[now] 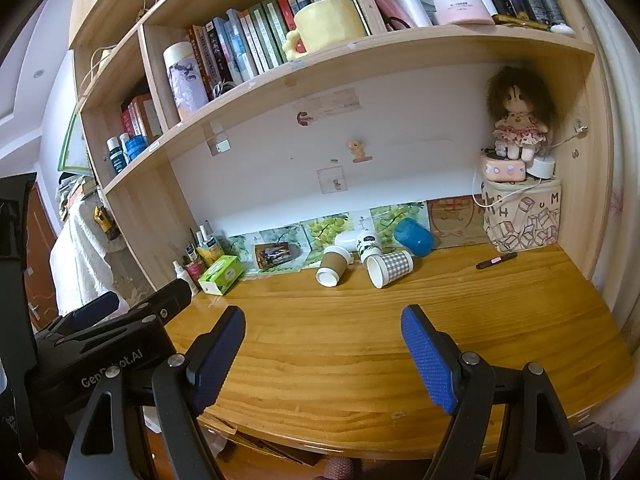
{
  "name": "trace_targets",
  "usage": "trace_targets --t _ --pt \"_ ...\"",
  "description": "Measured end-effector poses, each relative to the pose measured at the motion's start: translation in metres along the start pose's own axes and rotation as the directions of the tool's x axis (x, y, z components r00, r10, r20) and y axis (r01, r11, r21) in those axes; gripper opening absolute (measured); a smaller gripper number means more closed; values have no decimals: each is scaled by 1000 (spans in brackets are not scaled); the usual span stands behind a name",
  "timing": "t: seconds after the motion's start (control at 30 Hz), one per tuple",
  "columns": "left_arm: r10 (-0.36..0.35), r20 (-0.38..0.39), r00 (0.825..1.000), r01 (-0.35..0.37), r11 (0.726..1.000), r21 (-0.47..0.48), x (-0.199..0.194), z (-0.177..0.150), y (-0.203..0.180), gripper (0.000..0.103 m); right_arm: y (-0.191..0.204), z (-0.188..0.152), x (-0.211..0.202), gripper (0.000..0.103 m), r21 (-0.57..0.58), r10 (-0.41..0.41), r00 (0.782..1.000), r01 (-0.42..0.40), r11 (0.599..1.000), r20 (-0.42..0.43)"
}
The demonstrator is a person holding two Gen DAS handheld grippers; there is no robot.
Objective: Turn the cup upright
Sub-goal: 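Move the left tool toward the brown-sleeved paper cup lying on the desk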
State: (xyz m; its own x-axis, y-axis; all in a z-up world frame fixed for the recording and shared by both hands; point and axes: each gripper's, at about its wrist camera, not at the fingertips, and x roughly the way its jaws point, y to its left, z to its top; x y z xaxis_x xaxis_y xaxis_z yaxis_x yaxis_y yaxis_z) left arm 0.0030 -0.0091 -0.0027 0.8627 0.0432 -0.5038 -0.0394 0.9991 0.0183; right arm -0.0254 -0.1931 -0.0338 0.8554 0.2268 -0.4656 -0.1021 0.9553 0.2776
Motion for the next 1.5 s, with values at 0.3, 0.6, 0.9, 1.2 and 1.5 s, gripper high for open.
trace_targets --t 0.3,0.6,0.9,1.2,1.5 --pt "-23 -20 1000 23 1000 7 27 10 -4 102 -6 8 19 81 2 -29 1000 29 1000 -8" --pt "-66 -68 995 65 998 -9 78 31 -2 101 -11 26 61 81 3 -62 997 62 998 -42" --pt "-120 -118 986 118 993 -23 133 69 10 101 1 53 116 81 -8 -91 991 91 996 -99" --pt "-149 -208 967 153 988 5 193 92 26 101 8 70 176 81 14 -95 978 99 995 -187" --pt "-192 -428 883 212 977 -1 277 94 30 101 -6 52 246 81 89 -105 895 158 983 -434"
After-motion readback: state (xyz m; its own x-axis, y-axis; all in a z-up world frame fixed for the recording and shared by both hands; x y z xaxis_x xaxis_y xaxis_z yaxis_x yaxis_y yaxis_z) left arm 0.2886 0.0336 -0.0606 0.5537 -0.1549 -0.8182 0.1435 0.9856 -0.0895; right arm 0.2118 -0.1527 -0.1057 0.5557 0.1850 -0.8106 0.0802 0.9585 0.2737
